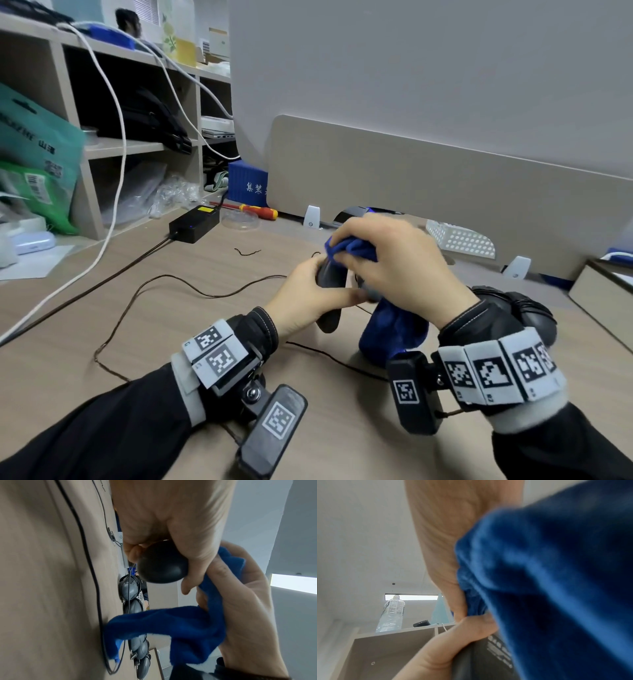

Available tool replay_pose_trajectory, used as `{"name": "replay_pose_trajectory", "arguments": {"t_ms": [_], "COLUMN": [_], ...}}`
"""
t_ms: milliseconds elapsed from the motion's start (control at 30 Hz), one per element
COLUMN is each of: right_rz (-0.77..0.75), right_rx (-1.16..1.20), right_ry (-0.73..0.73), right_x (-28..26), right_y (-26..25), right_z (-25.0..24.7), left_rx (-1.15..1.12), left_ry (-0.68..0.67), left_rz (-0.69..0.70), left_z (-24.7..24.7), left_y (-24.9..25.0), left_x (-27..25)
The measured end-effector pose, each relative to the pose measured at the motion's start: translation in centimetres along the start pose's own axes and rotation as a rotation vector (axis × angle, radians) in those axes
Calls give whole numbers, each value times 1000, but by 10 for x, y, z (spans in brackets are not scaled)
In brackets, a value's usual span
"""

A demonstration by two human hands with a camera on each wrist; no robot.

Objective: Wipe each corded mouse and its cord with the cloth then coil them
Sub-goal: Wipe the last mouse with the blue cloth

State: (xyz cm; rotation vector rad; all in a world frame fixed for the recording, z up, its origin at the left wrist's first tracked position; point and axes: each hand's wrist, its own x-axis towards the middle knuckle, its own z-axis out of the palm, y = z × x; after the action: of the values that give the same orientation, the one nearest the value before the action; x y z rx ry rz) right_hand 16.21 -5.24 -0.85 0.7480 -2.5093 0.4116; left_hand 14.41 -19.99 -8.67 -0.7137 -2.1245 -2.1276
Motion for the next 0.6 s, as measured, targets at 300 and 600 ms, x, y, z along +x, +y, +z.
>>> {"name": "replay_pose_trajectory", "arguments": {"t_ms": [300, 600], "right_rz": [26, 223], "right_rx": [91, 509], "right_ry": [23, 110], "right_x": [1, -1], "right_y": [2, 6], "right_z": [-2, -45], "left_rx": [-11, 15], "left_ry": [4, 53], "left_rz": [6, 50], "left_z": [-1, -6], "left_y": [0, -5], "left_x": [0, 2]}}
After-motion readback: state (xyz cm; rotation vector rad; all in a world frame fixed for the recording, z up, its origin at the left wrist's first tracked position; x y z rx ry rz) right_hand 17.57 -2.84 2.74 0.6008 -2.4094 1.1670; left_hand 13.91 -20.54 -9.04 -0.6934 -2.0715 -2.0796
